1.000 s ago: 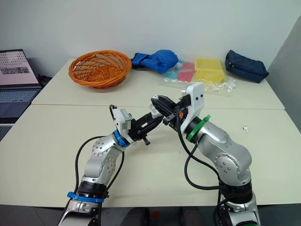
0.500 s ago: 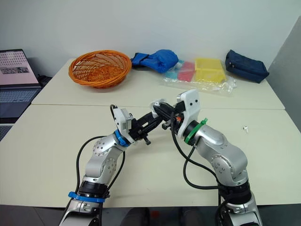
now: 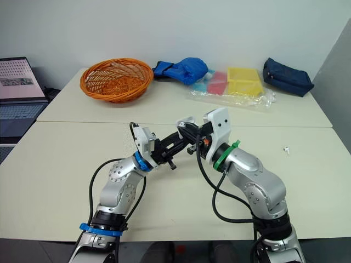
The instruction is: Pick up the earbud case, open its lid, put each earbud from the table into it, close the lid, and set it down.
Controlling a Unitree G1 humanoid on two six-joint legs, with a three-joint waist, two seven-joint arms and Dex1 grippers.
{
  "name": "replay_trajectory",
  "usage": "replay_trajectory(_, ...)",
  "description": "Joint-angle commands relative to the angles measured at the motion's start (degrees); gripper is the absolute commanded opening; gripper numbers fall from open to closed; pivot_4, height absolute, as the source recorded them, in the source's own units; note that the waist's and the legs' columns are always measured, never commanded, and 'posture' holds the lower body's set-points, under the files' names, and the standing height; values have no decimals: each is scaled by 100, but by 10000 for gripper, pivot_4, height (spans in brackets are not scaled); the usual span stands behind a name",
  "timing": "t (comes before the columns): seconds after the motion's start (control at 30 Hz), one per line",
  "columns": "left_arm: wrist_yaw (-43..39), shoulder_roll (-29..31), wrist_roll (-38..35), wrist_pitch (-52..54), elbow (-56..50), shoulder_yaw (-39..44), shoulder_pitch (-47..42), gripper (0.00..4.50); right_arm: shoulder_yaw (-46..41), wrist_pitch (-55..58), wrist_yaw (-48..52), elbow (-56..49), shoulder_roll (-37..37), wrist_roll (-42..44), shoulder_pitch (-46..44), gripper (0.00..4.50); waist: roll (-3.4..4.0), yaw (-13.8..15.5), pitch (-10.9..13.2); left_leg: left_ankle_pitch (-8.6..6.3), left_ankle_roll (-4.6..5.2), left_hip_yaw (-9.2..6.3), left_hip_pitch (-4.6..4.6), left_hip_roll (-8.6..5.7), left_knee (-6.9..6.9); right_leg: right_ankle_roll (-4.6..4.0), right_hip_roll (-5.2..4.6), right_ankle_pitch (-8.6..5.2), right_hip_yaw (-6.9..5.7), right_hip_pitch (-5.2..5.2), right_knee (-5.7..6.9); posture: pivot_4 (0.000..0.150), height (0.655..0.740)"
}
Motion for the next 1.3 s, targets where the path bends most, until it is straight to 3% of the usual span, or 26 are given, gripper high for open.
replay_trajectory(0.03,10,-34,-102,-96,-294,18,-93,7774,-23,-45,75,-15,-68,-73,55,13463,0,0,0,0,0,0,0,0,0,0,0,0,-1,0,0,1500,7400)
replay_trajectory(0.1,10,-37,-102,-90,-297,10,-94,7774,-41,-71,103,17,-76,-102,37,19905,0,0,0,0,0,0,0,0,0,0,0,0,0,0,0,1500,7400)
replay_trajectory(0.37,-11,-30,-118,-77,-285,11,-112,7774,-97,-112,147,63,-91,-125,24,19905,0,-1,0,0,0,0,-1,0,-2,-1,0,0,-1,-1,-2,1500,7400)
replay_trajectory(0.5,-10,-13,-108,-80,-227,34,-99,7774,-430,-264,520,-311,-95,427,-15,19905,0,1,0,0,0,0,-3,0,-3,-1,0,0,0,-1,-5,1500,7400)
replay_trajectory(0.7,-89,-4,-117,-145,-135,53,-82,7774,-1512,867,939,-1018,-1298,2182,18,19905,2,8,2,-1,0,-2,-11,-1,-7,0,-6,-1,-3,0,-24,1500,7400)
replay_trajectory(0.8,-121,-19,-121,-195,-64,65,-79,7774,-2235,1187,956,-920,-2071,2495,404,19905,1,24,3,-1,1,0,-11,-2,-9,0,-6,0,-3,0,-24,1500,7400)
replay_trajectory(0.83,-134,-21,-122,-215,-40,75,-78,7774,-2434,1107,1003,-782,-2353,2239,693,19905,1,42,3,-1,1,-3,-10,-4,-10,-1,-6,-1,-7,3,-25,1500,7400)
replay_trajectory(0.93,-126,-56,-101,-259,5,77,-92,7774,-2769,497,1132,-179,-2881,1399,1339,25755,1,58,3,-1,1,0,-12,-4,-14,-1,-7,-1,-7,6,-41,1500,7400)
replay_trajectory(1.1,-88,-119,-83,-261,15,41,-141,7774,-2693,-212,754,822,-2821,383,1562,43176,2,-25,2,-2,2,17,-6,-3,-19,9,-3,5,8,4,-50,1500,7400)
replay_trajectory(1.3,-130,-120,-63,-265,96,56,-256,7774,-2555,-506,53,2629,-2523,-555,912,43176,6,-18,5,-2,2,24,-3,-4,-20,9,-1,5,12,4,-48,1500,7400)
